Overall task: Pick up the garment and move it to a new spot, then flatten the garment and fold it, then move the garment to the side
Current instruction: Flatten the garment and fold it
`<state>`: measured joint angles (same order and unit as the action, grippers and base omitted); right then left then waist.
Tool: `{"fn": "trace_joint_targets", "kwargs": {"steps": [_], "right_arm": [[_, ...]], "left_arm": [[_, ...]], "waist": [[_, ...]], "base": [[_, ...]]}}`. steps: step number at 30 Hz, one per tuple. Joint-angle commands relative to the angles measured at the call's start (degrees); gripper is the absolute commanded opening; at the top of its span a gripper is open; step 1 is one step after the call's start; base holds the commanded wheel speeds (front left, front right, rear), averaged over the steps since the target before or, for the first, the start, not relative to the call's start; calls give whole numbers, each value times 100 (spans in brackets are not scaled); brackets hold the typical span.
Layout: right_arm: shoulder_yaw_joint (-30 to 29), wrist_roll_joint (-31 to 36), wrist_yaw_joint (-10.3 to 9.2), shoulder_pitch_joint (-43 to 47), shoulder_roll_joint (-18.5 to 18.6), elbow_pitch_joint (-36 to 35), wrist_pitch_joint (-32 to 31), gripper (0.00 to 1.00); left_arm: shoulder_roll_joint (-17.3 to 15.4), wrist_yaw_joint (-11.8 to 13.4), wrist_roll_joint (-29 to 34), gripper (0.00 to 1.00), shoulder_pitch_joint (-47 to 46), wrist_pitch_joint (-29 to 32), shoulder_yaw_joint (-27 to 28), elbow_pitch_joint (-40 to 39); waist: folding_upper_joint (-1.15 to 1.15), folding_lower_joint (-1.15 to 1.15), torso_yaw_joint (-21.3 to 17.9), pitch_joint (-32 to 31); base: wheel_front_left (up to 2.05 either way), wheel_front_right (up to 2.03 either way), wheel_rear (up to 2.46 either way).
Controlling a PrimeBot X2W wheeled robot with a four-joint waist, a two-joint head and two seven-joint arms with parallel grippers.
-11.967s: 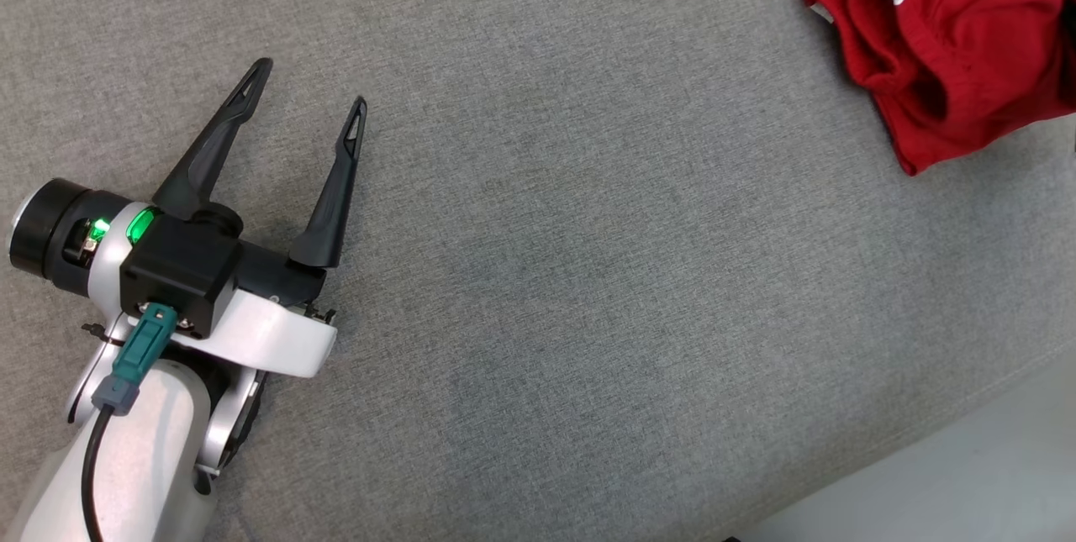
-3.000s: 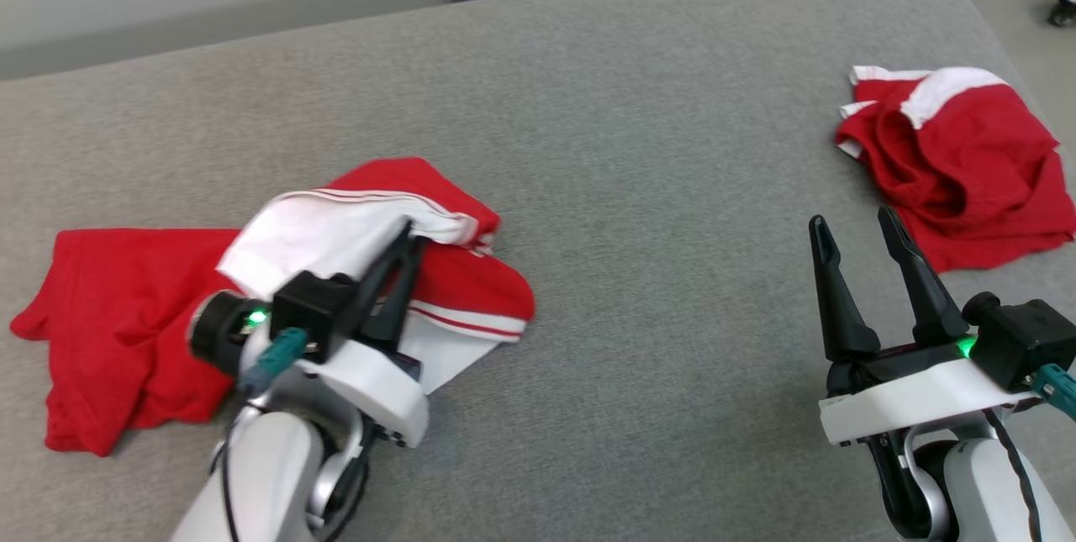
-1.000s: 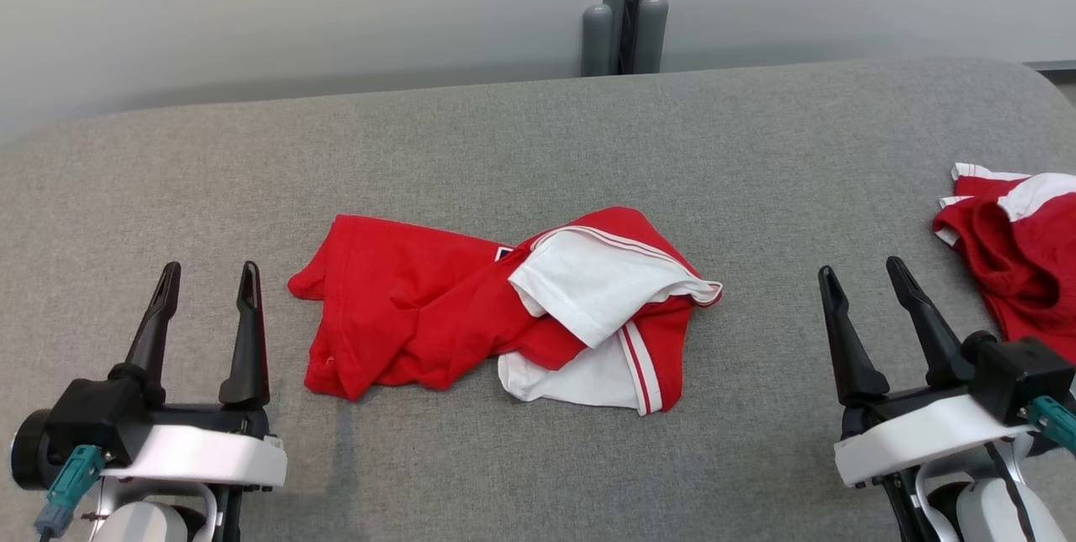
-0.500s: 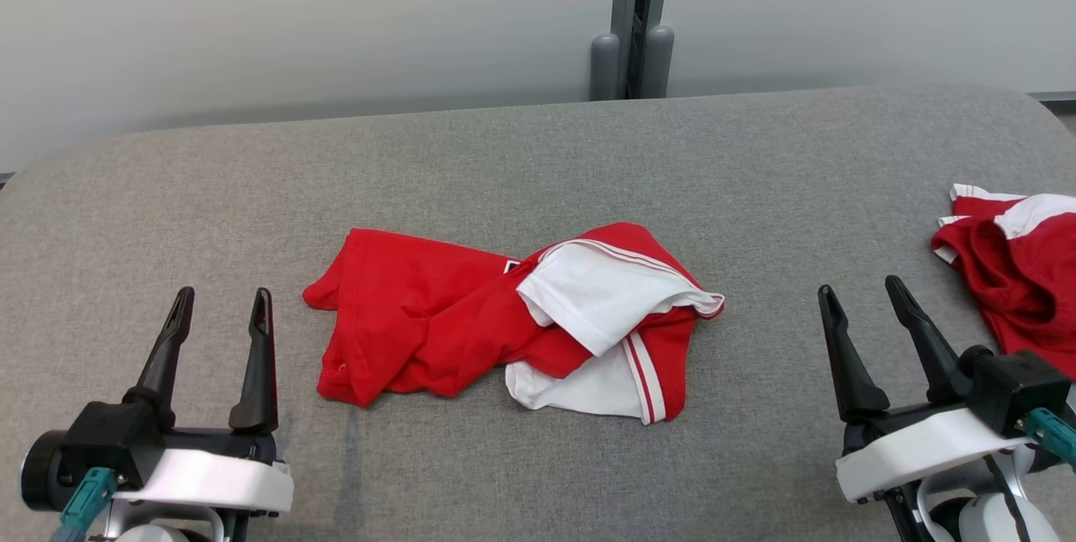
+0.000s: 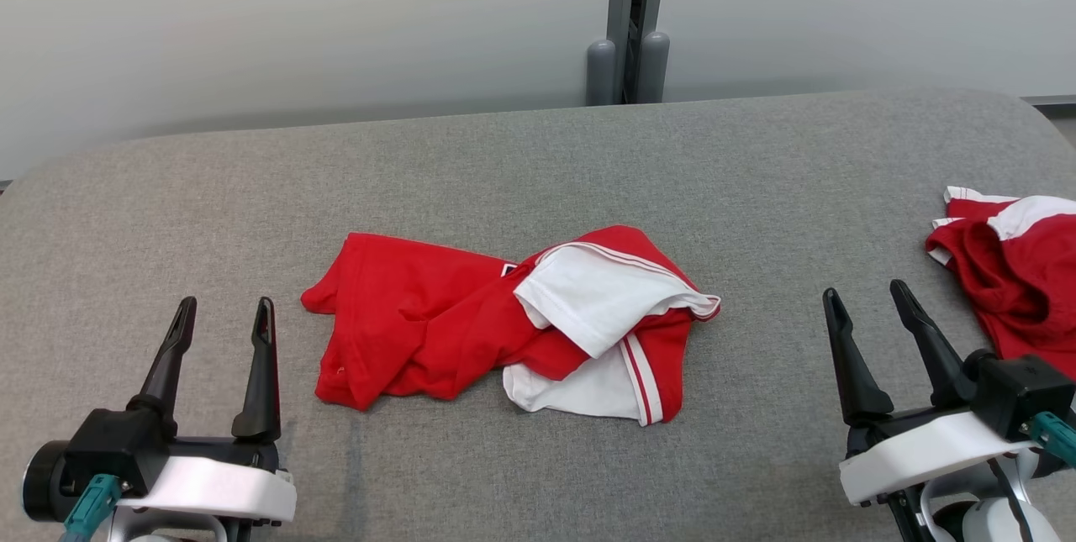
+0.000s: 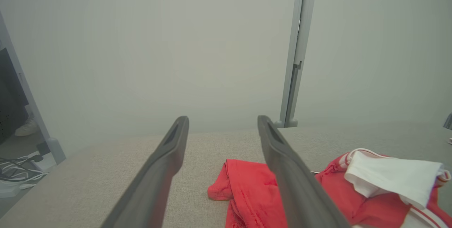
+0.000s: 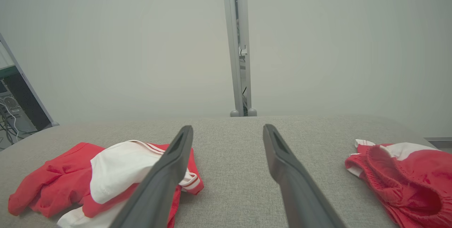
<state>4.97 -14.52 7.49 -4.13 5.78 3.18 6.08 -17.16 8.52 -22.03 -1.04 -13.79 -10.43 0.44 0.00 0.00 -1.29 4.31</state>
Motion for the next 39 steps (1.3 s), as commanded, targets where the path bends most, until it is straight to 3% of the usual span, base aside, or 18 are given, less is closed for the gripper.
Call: {"fn": "trace_joint_targets", "kwargs": {"steps": [1, 29, 33, 39], "right_arm": [[-14, 6, 1, 43, 11, -15, -6, 100], [-46, 10, 1, 72, 46, -41, -50, 100], [229, 32, 1, -66, 190, -81, -214, 100], [1169, -53, 1, -507, 592, 107, -697, 100]], "left_arm": [[-37, 27, -17, 100, 47, 12, 2, -30], [-28, 106, -85, 100, -41, 12, -83, -55], [-18, 75, -108, 100, -119, -12, -81, -54], [-2, 0, -133, 100, -242, -55, -71, -54]], "waist": [[0, 0, -1, 3], [0, 0, 166, -11], [0, 0, 344, 43], [0, 0, 721, 189]], "base": [[0, 0, 0], [0, 0, 0], [0, 0, 0], [0, 0, 0]]}}
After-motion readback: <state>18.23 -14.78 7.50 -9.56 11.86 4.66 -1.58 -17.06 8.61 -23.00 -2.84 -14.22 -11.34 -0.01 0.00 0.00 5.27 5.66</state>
